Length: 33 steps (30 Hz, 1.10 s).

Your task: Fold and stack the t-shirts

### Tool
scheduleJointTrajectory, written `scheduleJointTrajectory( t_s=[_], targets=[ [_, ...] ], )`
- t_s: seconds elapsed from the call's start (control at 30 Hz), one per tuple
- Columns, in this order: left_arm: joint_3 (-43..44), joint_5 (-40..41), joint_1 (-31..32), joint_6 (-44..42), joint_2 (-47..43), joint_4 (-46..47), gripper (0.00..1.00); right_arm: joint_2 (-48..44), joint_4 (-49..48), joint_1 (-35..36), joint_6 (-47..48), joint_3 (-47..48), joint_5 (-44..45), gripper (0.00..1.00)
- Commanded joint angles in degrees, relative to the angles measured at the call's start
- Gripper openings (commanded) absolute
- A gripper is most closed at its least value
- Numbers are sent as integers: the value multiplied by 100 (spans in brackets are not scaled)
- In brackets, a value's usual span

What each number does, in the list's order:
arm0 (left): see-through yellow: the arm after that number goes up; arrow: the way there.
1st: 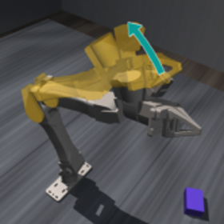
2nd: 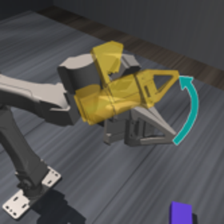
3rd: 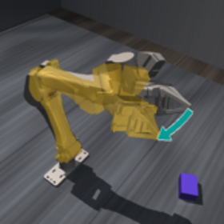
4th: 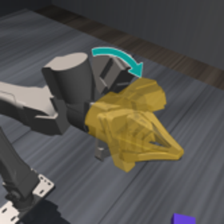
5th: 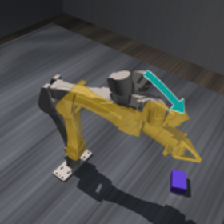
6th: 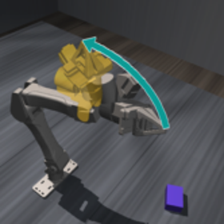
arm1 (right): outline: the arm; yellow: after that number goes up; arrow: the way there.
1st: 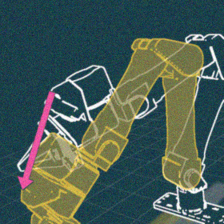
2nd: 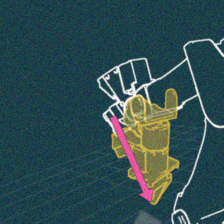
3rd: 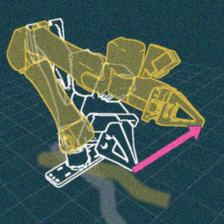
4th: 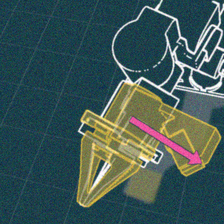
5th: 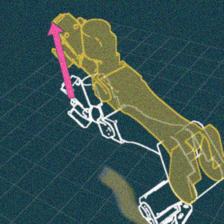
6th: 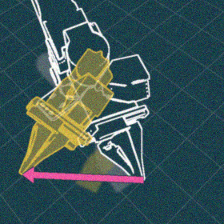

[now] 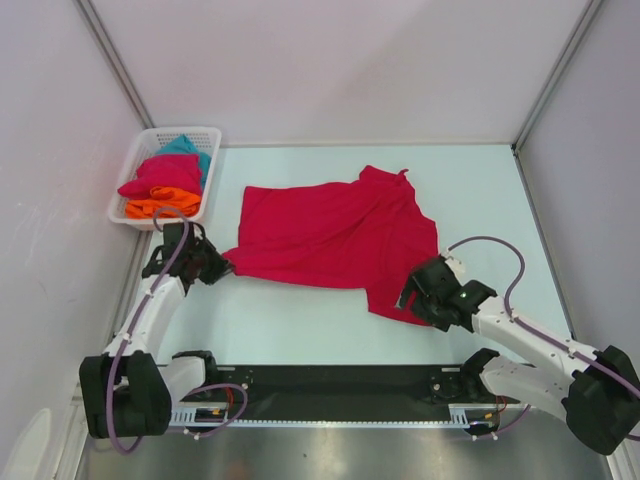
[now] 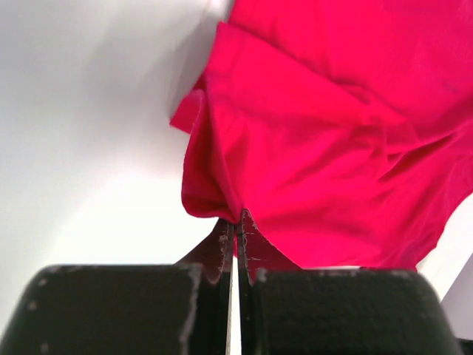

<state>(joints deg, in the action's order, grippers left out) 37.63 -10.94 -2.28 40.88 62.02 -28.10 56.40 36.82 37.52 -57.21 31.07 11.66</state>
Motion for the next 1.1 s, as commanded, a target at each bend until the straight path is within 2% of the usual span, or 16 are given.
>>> scheduleJointTrajectory(
  t_s=[0.0,0.3,0.57,0.9,1.07],
  targets=[
    [192,-242,-220,-265,-41,-258,0,46,194,45,-97,40,249,88],
    [166,-418,-492,-379,65,-143,0,-428,695,107,-211,40,319,87],
    [254,-611,-879,-529,109,-144,0,-437,809,115,-256,-57,337,87],
    [289,-839,-984,-643,223,-91,0,28,283,151,-255,-224,223,87],
    [315,-945,-1020,-696,232,-82,0,380,-139,247,-256,-330,82,77]
  ],
)
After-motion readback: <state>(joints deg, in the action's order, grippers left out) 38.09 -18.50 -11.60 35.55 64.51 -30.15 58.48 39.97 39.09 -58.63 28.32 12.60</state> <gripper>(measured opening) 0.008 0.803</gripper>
